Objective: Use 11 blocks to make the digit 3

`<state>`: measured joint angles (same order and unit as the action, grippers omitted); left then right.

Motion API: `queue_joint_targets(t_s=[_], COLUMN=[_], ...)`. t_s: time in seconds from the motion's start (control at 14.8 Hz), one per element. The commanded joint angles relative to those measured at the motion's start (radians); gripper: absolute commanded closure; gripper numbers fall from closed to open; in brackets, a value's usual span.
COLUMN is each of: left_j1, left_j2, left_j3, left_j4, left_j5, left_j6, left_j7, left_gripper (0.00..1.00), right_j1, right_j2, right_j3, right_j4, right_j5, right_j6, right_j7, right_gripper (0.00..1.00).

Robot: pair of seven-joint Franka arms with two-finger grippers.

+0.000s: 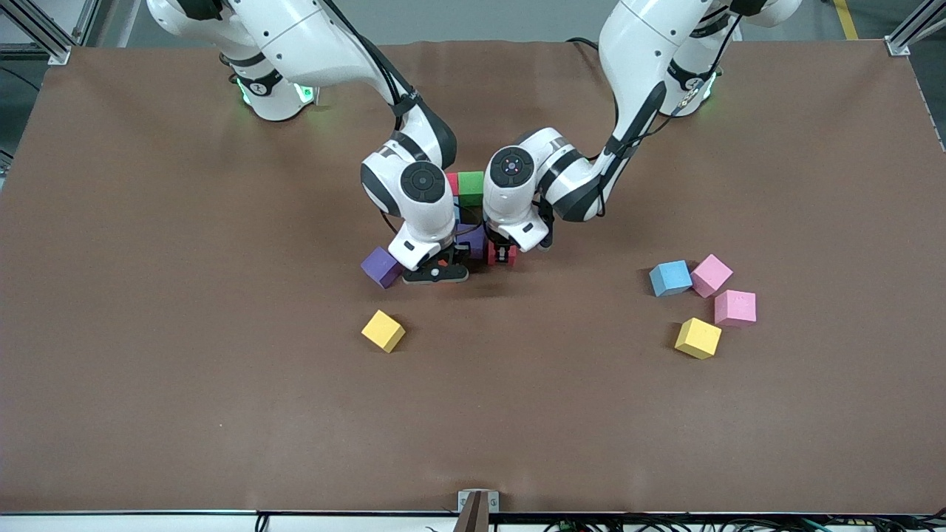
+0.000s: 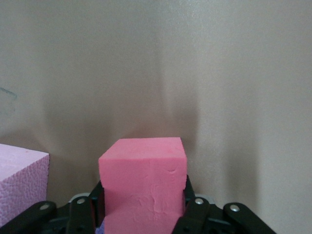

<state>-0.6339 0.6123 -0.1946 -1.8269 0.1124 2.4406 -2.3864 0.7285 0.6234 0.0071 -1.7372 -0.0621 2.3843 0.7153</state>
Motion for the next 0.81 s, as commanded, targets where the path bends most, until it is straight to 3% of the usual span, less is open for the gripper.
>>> queue_joint_targets(t_s=[0.0,0.74], left_j1=[-0.003,-0.016], left_j2=[0.015,0.029], left_j3=[-0.002,-0.002], left_j4=[0.006,0.026], left_j5=[0.016,0.018], left_j6=[0.026,0.024], left_j7=[-0.022,-0.045], left_gripper=[0.63,0.61], right_j1=[0.002,0.003], right_j2=[-0.047,-0.045], right_j3=[0.004,0.005], right_j4=[-0.048,-0.047], right_j5=[-0.015,-0.013], right_j6=[0.001,0.001], right_j7=[0.013,0.02], right_gripper=[0.95,0.95])
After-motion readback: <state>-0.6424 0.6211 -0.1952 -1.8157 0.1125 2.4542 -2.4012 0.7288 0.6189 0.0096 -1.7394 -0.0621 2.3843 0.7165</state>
